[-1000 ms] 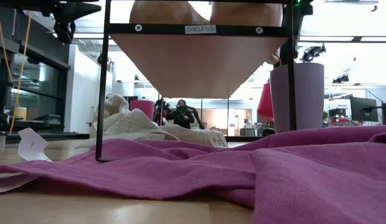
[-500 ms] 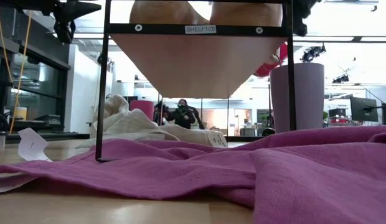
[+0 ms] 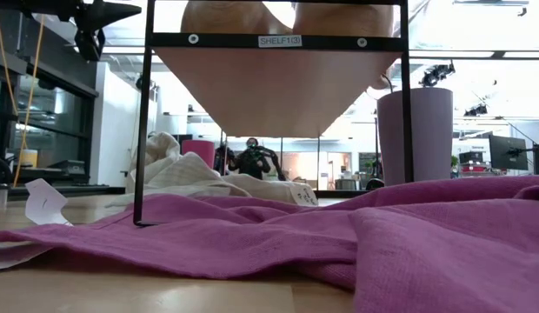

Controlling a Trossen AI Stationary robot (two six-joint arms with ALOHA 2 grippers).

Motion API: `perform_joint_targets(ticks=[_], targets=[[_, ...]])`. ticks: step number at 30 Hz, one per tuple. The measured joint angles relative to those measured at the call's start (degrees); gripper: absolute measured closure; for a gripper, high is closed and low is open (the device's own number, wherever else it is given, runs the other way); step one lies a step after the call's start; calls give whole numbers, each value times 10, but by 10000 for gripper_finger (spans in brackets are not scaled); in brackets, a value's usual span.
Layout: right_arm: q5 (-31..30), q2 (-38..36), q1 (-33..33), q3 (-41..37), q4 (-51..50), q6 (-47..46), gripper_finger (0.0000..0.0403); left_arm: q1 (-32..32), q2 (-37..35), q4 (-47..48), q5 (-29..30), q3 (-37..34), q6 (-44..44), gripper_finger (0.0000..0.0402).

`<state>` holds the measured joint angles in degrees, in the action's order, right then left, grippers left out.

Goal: Stack small to large cups/mugs on shelf
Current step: Put the red mug on the shelf

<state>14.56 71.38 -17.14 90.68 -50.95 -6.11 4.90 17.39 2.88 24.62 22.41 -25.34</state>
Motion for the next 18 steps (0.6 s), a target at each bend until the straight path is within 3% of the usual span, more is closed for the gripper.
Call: perform_joint_targets(ticks=[8,18], targets=[[-10,147,8,197,-202,107,403,0,0,2,0,0,0,324],[-8,270,41,353,-306,151,403,0,0,8,-22,0,1,324]])
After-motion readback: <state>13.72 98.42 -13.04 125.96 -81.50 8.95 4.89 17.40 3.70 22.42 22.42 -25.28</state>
